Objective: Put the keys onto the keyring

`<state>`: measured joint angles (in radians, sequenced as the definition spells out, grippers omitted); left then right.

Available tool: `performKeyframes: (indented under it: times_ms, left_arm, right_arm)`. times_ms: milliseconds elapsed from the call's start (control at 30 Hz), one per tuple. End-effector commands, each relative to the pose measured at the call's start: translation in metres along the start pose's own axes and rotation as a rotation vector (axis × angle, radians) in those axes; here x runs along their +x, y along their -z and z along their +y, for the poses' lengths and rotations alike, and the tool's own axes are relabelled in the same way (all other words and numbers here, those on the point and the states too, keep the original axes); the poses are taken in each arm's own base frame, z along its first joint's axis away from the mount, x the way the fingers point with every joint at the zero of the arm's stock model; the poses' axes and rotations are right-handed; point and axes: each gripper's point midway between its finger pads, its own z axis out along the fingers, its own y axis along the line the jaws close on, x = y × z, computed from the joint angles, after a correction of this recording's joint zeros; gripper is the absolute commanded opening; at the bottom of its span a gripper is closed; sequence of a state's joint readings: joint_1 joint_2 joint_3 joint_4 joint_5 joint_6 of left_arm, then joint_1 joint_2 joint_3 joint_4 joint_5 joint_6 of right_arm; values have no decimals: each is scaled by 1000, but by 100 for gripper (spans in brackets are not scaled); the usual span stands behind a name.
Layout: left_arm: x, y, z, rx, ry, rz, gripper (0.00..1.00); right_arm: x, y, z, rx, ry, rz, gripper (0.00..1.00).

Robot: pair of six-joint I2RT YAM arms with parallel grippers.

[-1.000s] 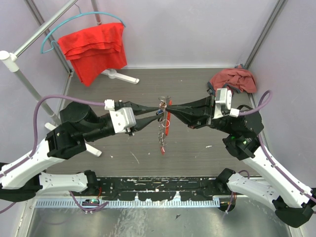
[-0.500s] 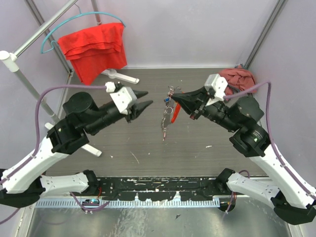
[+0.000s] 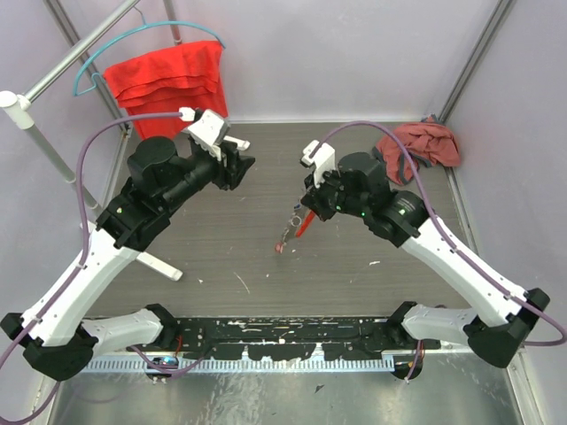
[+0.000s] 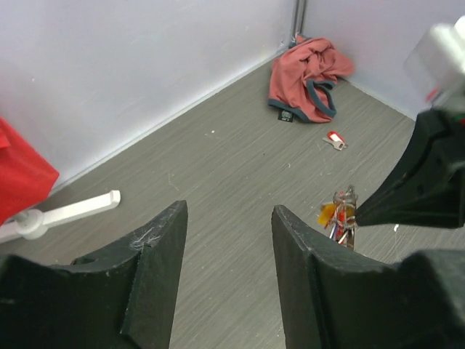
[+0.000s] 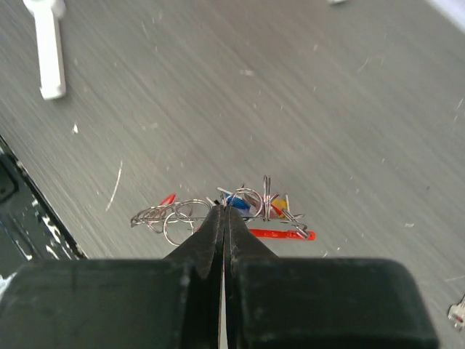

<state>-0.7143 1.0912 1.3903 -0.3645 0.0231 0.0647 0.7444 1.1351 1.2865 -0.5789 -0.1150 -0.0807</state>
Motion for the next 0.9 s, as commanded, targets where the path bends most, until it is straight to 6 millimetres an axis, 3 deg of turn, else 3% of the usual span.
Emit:
performKeyframes:
  times_ms: [0,200,367,433,533,700,867]
  left_arm:
    - [10,-4,9,-42,61,33,58]
    - [27,-5,19,-87,77,79,58]
    - [45,-1,31,-145,94,125,59]
    - [52,1,35,-162,101,140,59]
    - [58,3,38,-176,113,150,59]
    - [71,5,46,-208,130,181,59]
    - [89,3,59,-256,170,229,60]
  right_arm:
    - [15,-11,-2,10,-8,79,1]
    - [61,-67,-15,42,-21,230,1]
    - [98,-119,-50,118,-84,318,5]
    - [111,-134,-68,152,-125,342,10]
    - [127,-147,-92,214,-159,372,27]
    - [123,-141,-118,241,-299,264,55]
    - [96,-95,-151,311,-470,50,66]
